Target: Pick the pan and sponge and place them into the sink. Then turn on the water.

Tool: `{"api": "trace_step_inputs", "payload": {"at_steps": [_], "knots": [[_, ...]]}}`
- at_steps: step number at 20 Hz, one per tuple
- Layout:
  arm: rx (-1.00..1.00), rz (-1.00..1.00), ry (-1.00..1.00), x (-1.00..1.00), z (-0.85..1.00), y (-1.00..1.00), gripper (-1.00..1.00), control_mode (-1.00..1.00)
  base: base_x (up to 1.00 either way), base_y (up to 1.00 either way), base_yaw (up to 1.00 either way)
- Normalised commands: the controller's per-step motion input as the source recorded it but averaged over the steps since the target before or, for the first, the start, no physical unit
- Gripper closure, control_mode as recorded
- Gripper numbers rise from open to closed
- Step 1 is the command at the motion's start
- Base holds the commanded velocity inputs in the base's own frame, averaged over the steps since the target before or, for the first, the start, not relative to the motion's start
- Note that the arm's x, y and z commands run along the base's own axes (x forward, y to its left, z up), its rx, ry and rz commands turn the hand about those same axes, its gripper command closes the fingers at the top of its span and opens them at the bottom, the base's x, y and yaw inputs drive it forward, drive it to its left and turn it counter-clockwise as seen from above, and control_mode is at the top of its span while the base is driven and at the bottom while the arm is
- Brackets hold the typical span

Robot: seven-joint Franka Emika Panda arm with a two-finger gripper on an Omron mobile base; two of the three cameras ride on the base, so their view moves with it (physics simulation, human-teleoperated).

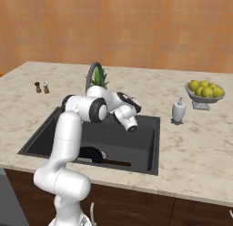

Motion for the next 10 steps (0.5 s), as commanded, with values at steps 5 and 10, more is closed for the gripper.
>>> {"api": "trace_step_inputs", "payload": {"at_steps": [5, 10], "knots": [[-0.08, -0.03, -0.05, 0.20, -0.31, -0.95, 1.00, -1.00, 0.00, 0.00, 0.00], [-0.09, -0.04, -0.01, 0.07, -0.40, -0.98, 1.00, -1.00, 0.00, 0.00, 0.00]]}}
